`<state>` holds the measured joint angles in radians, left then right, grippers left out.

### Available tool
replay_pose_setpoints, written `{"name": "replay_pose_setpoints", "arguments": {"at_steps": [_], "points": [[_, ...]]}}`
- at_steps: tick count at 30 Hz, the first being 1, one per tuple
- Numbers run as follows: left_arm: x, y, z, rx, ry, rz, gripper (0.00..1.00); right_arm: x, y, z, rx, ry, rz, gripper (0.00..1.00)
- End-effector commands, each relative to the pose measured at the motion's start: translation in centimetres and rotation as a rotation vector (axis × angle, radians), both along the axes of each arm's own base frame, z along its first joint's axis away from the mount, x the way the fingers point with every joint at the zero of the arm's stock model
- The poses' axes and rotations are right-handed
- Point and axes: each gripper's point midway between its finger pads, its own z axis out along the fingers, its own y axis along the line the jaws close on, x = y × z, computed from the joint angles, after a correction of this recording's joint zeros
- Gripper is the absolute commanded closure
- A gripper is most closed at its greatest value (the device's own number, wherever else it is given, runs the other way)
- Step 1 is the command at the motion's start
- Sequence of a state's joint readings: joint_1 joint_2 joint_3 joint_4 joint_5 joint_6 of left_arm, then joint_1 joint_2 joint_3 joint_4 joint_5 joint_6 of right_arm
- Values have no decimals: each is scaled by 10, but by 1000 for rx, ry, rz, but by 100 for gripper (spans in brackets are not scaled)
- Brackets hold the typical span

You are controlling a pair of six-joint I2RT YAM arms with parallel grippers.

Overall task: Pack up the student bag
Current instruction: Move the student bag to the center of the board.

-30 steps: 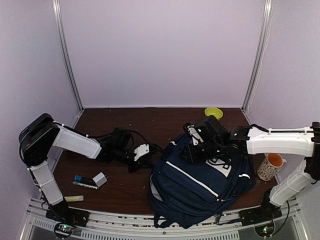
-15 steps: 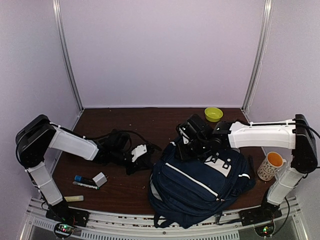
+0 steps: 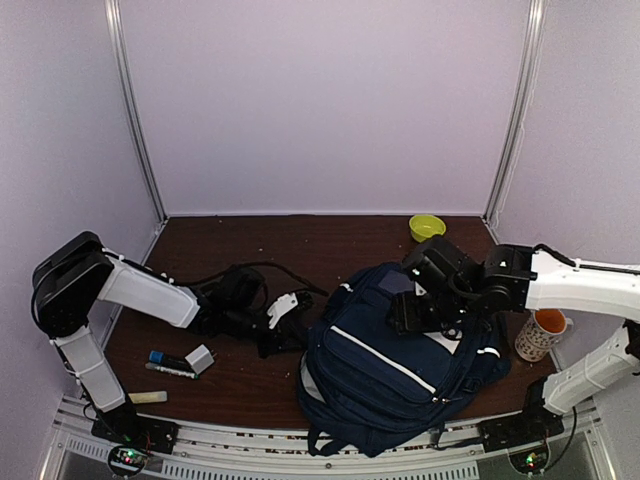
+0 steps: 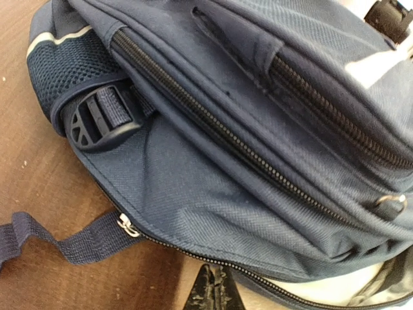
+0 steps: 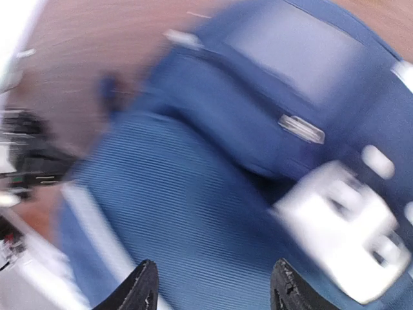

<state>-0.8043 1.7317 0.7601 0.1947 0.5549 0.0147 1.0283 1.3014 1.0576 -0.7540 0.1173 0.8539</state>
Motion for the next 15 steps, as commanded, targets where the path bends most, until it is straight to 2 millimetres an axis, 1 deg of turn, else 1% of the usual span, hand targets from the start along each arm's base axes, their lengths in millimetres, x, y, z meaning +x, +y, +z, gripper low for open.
{"name": "replay_pose_setpoints", "arguments": {"at_steps": [1, 3, 6, 8, 10, 12, 15], "points": [[-4, -11, 15, -83, 59, 2, 100, -21, -84, -38, -172, 79, -313, 40], [-4, -12, 15, -84, 68, 2, 100, -30, -98, -55, -158, 97, -366, 39], [-6, -14, 14, -93, 94, 2, 100, -27, -101, -70, -76, 104, -417, 36], [-6, -16, 14, -96, 120, 6, 100, -19, -93, -81, -10, 124, -427, 31], [-7, -18, 11, -94, 148, 8, 100, -6, -84, -90, 36, 144, -424, 31], [-9, -20, 10, -92, 163, 9, 100, 8, -71, -95, 50, 153, -382, 31], [-14, -22, 10, -89, 175, 8, 100, 22, -53, -99, 20, 170, -309, 31]]}}
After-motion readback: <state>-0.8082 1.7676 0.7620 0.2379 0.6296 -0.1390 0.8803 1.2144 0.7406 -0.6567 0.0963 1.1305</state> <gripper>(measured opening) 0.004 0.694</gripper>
